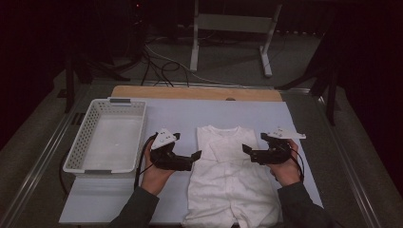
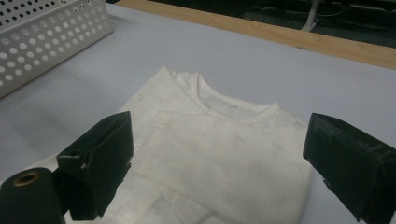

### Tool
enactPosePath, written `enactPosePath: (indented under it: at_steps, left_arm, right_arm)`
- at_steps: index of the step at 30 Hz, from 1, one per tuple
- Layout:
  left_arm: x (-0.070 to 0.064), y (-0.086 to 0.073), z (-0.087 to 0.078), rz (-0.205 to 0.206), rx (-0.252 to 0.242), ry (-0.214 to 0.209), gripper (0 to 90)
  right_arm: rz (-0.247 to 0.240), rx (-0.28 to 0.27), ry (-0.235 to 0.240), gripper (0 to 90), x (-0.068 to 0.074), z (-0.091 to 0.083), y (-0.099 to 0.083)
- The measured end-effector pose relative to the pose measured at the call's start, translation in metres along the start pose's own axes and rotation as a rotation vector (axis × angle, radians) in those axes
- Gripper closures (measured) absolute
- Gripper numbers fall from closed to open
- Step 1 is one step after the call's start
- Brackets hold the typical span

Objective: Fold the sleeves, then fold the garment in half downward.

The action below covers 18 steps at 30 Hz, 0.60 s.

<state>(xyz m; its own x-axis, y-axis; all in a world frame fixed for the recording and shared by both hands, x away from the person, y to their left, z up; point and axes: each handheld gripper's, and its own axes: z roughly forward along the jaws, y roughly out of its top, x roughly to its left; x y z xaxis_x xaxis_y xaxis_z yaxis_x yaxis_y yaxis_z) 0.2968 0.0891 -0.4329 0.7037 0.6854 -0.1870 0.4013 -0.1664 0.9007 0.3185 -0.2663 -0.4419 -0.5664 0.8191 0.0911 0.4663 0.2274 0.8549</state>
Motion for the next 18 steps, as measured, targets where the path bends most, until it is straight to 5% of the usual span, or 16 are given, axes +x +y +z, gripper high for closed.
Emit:
enactPosePath:
  at_steps: [12, 18]
  left_arm:
    - [-0.001, -0.002, 0.0, 0.004, 0.008, 0.005, 0.0]
    - [0.0, -0.005, -0.003, -0.007, 0.013, 0.014, 0.0]
  right_arm:
    - [0.002, -0.017, -0.036, 8.7, -0.004, -0.019, -0.012]
    - [0.014, 0.0, -0.091, 8.7, -0.009, -0.031, -0.03]
